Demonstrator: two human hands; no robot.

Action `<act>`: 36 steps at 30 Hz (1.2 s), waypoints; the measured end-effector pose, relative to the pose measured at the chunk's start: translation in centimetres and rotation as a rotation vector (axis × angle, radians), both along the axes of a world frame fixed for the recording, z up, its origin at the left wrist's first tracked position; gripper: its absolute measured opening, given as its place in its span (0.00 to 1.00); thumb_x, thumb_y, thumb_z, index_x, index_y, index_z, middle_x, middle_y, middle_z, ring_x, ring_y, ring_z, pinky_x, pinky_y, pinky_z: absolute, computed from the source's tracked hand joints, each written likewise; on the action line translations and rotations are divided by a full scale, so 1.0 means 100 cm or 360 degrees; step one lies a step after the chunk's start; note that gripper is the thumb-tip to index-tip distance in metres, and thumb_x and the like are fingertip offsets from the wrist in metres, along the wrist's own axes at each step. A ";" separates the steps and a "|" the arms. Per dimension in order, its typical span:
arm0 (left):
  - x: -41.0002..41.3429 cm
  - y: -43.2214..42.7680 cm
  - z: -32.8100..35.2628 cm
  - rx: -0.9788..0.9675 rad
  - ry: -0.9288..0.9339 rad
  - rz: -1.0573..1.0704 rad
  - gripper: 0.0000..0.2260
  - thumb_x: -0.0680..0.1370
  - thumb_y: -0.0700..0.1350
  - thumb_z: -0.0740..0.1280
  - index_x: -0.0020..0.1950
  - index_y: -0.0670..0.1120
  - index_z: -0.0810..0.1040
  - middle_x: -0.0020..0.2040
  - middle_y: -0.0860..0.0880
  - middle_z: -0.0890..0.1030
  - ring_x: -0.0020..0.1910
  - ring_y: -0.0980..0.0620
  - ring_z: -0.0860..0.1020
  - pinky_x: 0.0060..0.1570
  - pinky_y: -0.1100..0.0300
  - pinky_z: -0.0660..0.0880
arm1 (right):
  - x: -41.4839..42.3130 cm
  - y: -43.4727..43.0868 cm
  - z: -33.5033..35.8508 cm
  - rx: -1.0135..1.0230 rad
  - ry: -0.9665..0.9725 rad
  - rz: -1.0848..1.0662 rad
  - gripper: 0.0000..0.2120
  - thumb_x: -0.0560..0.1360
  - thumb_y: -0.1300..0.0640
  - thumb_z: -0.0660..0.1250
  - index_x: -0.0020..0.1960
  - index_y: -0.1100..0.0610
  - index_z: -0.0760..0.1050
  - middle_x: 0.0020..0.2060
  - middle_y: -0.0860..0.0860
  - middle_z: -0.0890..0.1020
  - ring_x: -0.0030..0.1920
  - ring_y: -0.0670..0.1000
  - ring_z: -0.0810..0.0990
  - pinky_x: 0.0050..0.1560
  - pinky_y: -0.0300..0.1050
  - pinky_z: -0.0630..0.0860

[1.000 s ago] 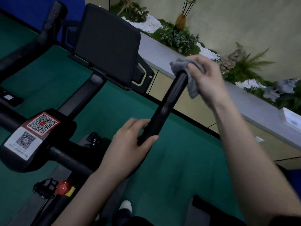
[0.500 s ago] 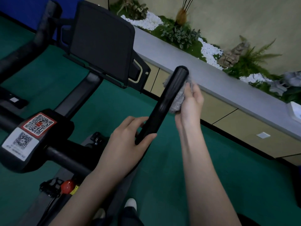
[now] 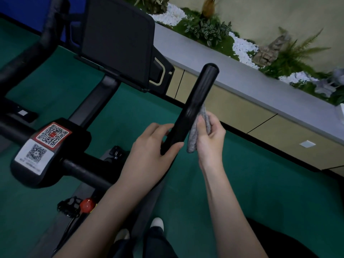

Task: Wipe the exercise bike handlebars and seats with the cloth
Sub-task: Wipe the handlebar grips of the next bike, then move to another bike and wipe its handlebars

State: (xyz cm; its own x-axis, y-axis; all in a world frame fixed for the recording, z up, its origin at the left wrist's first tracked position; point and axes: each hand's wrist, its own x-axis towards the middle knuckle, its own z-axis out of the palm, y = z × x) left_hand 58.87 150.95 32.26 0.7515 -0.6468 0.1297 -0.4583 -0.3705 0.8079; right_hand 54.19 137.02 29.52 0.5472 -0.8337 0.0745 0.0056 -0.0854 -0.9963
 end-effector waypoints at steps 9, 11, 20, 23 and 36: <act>0.000 0.002 0.002 0.0048 -0.0079 -0.0042 0.21 0.76 0.54 0.67 0.66 0.47 0.74 0.52 0.52 0.75 0.46 0.53 0.74 0.51 0.53 0.75 | -0.041 0.013 0.011 -0.0437 0.0306 -0.0214 0.09 0.77 0.65 0.62 0.51 0.53 0.78 0.40 0.39 0.80 0.40 0.33 0.77 0.44 0.26 0.71; 0.000 0.003 0.003 0.0066 -0.0123 -0.0051 0.23 0.77 0.55 0.65 0.67 0.45 0.72 0.56 0.49 0.75 0.51 0.51 0.75 0.54 0.53 0.74 | -0.055 0.019 0.015 -0.0495 0.0335 -0.0304 0.09 0.77 0.65 0.62 0.52 0.57 0.79 0.39 0.40 0.80 0.40 0.32 0.77 0.43 0.24 0.69; -0.013 -0.001 0.022 0.0128 -0.0610 -0.0347 0.22 0.79 0.52 0.63 0.68 0.41 0.71 0.62 0.44 0.72 0.62 0.44 0.69 0.62 0.49 0.66 | -0.135 0.043 0.009 -0.0683 0.0594 -0.0576 0.09 0.76 0.66 0.63 0.52 0.57 0.79 0.39 0.37 0.79 0.40 0.32 0.76 0.42 0.24 0.69; -0.024 -0.008 0.024 0.0158 -0.0723 -0.0485 0.21 0.79 0.50 0.64 0.67 0.40 0.72 0.61 0.43 0.74 0.62 0.44 0.70 0.62 0.49 0.66 | -0.153 0.046 0.008 -0.0708 0.0621 -0.0603 0.10 0.76 0.65 0.63 0.52 0.57 0.79 0.40 0.39 0.80 0.41 0.31 0.76 0.44 0.23 0.69; -0.108 -0.072 -0.019 0.0531 -0.0819 -0.0845 0.24 0.80 0.54 0.60 0.72 0.43 0.66 0.71 0.46 0.69 0.72 0.49 0.64 0.72 0.53 0.57 | -0.246 -0.012 0.004 -0.0710 0.0665 -0.0585 0.09 0.77 0.66 0.62 0.53 0.57 0.78 0.41 0.43 0.80 0.42 0.38 0.76 0.43 0.22 0.66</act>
State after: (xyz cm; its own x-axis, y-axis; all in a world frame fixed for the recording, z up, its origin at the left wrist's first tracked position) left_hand 48.07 143.74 30.38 0.2323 -0.9661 0.1130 -0.9249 -0.1835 0.3330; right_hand 29.57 135.84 29.97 0.2938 -0.9085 0.2971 -0.4769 -0.4087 -0.7782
